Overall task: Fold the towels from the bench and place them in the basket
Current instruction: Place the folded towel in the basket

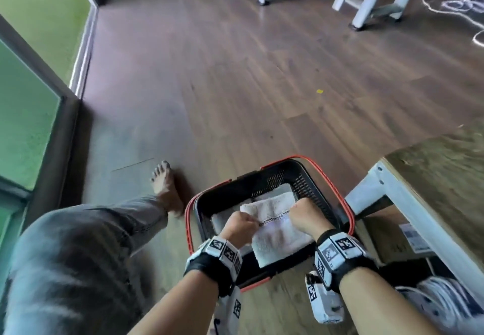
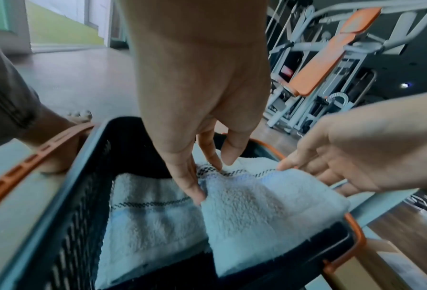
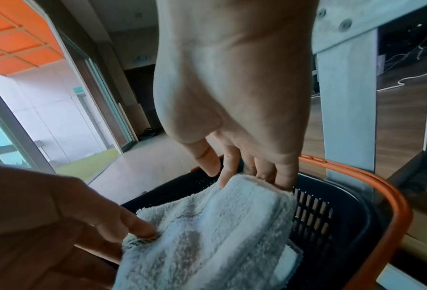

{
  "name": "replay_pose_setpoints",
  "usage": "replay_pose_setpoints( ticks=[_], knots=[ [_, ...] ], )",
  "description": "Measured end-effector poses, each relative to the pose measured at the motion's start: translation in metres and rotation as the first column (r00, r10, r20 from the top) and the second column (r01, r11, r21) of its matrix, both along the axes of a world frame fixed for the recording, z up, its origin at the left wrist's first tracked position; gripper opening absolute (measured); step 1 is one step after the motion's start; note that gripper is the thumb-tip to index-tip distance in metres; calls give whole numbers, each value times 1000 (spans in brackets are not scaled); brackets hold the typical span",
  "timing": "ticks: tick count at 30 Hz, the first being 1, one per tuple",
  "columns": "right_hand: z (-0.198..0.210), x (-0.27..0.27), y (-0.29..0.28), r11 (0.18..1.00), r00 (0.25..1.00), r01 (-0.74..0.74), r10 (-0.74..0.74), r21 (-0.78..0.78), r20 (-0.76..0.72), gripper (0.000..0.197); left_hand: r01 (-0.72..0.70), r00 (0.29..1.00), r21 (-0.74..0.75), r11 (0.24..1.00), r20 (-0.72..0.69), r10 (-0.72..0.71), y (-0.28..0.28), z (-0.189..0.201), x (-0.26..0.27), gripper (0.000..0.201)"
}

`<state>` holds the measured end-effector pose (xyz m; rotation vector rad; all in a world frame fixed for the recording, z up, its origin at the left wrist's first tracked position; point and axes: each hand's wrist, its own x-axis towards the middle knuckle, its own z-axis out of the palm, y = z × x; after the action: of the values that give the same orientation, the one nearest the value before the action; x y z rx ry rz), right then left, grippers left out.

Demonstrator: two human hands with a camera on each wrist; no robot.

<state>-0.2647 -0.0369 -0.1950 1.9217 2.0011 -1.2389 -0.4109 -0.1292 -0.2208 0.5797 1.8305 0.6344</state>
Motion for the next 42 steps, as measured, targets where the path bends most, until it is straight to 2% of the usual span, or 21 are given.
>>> replay_pose_setpoints(
  ticks=[4,8,10,12,14,16,22,26,28,30,32,34,35,36,39,42],
  knots=[
    [-25,-4,30,999,999,-7,9,-38,41,32,30,999,6,1000,-29,-30,31,-42,10,20],
    [-46,-13,54,998,997,-48,51,-46,66,16,-31,999,-8,999,6,31,55,-69,6,19],
    [-52,-18,63,998,996,-46,49,-48,70,18,-45,998,3,999,32,45,64,-80,3,22],
    [-60,-21,70,996,995,-71,76,-62,71,13,-51,998,18,999,32,50,70,-89,1,26],
    [-69,-22,75,991,989,-104,113,-87,94,36,-66,998,25,998,25,66,73,-97,-1,28],
    [-76,-22,76,987,984,-127,138,-97,110,50,-87,996,19,996,39,86,73,-101,-3,30],
    [-88,-20,74,983,981,-130,147,-132,129,44,-80,996,27,996,26,80,74,-105,-1,32],
    [-91,-13,70,974,984,-127,147,-189,100,55,-34,999,17,999,4,34,77,-106,-2,38],
    [-89,-9,68,974,984,-147,161,-171,70,51,-1,999,-18,1000,-41,1,75,-105,-3,33],
    [-88,-6,65,981,986,-163,165,-109,16,36,71,987,-63,995,-137,-79,73,-107,-4,24],
    [-89,-5,60,977,982,-188,186,-96,-35,25,263,933,-181,948,-201,-297,69,-111,-3,28],
    [-91,-8,53,936,956,-293,288,-194,-51,28,497,810,-328,804,-157,-565,60,-114,0,36],
    [-93,-12,48,900,934,-353,355,-256,-42,30,570,744,-395,721,-125,-656,55,-116,1,40],
    [-95,-15,43,859,907,-408,421,-308,-25,32,601,705,-440,668,-102,-702,50,-118,0,44],
    [-105,-21,30,761,829,-504,559,-408,19,35,628,660,-501,596,-63,-749,44,-119,-6,47],
    [-109,-21,23,743,809,-531,588,-408,17,32,677,618,-462,574,-68,-783,44,-109,-8,46]
  ],
)
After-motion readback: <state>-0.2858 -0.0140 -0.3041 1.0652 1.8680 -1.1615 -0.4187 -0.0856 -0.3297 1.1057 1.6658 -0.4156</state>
